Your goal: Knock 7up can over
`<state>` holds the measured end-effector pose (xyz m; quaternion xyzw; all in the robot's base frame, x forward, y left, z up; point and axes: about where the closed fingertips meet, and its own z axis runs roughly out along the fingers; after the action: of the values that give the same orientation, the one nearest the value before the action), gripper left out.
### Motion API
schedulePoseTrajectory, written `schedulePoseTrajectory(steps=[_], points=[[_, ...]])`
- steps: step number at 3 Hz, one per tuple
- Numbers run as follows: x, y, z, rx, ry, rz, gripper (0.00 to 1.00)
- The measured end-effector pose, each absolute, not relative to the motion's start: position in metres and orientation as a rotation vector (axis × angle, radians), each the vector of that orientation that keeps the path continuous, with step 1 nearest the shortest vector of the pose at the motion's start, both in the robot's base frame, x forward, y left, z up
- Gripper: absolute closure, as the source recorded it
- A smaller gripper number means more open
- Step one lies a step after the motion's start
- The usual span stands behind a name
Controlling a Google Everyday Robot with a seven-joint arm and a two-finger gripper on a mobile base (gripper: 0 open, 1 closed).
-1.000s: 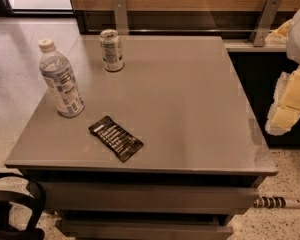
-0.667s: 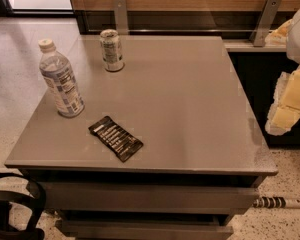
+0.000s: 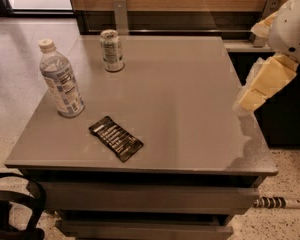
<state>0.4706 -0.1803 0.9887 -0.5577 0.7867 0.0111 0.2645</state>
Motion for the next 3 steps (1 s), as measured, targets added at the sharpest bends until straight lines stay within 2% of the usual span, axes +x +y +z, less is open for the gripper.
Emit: schedulePoseTrajectory(steps=[1, 3], points=[[0.491, -0.151, 0.995, -1.334, 2.033, 0.165, 0.00], [0.559, -0.084, 1.032, -1.117, 1.739, 0.281, 0.00]])
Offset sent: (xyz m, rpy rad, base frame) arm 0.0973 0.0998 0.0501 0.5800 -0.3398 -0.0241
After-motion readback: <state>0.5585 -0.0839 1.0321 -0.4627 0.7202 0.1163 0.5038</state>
